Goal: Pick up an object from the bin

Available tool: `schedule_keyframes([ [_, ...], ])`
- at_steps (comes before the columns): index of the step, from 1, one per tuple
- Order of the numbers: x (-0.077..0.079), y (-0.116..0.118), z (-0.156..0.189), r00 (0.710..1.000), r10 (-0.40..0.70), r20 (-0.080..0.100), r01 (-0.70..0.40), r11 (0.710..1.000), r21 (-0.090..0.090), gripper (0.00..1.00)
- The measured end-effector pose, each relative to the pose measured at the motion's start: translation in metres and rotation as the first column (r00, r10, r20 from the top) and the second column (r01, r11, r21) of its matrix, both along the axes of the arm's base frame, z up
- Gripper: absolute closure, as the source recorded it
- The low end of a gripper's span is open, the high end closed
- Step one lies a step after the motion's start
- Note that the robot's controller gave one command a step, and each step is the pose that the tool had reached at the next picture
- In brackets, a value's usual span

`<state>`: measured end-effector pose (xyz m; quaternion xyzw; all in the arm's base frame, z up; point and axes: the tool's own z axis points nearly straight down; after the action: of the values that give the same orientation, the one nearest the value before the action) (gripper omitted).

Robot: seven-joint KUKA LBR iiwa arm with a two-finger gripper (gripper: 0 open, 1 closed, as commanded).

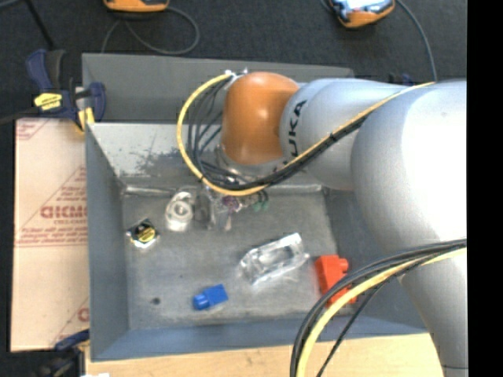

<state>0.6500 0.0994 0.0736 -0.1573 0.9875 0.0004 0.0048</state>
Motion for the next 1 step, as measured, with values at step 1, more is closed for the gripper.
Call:
schedule_keyframes([
  [1, 0.0000, 0.0000, 0.0000, 1.000, -0.001, 0.000, 0.001, 1.000, 0.000, 1.00],
])
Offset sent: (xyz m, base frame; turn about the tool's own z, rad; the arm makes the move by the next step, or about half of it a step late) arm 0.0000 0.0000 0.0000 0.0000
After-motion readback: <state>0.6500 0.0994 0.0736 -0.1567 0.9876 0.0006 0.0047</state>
